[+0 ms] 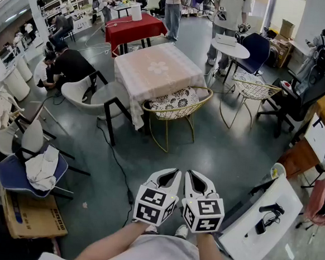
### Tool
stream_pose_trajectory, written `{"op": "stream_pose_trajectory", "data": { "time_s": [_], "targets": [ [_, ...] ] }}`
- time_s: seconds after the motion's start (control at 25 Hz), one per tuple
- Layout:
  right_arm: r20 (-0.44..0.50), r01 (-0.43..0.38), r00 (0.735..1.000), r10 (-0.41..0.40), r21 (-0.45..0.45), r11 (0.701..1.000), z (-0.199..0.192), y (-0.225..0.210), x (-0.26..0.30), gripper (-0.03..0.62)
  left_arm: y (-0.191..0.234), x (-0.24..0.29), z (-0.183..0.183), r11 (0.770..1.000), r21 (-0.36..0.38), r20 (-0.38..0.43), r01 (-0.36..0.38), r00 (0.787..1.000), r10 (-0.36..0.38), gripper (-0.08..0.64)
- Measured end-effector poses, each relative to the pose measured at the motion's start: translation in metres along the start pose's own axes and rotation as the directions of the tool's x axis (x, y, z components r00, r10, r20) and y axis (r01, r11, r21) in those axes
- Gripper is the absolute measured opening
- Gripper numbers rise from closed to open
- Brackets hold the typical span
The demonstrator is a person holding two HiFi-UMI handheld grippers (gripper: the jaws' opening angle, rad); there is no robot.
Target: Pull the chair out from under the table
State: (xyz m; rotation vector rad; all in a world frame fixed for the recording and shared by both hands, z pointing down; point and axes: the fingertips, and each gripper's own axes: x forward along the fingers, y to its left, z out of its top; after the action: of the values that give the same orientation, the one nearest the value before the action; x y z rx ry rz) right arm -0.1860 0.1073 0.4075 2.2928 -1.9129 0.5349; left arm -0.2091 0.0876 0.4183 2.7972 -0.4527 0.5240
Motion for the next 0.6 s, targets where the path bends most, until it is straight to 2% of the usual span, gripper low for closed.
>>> {"op": "stream_pose_trajectory", "data": {
  "time_s": [0.36, 0.6],
  "targets": [
    [-0.003, 0.003, 1.0, -0.003, 0.006, 1.0, -0.004, 0.013, 0.0, 0.002, 0.007, -0.01, -0.004, 1.0, -0.002, -0.008, 0.009, 1.0, -0.009, 0.003],
    [-0.013, 0.016, 1.0, -0.016, 0.003, 1.0, -0.004, 0.031, 0.011, 0.002, 0.029, -0.02, -0.005, 1.0, -0.01, -0.026, 0.022, 0.999, -0.022, 0.003]
  ]
}}
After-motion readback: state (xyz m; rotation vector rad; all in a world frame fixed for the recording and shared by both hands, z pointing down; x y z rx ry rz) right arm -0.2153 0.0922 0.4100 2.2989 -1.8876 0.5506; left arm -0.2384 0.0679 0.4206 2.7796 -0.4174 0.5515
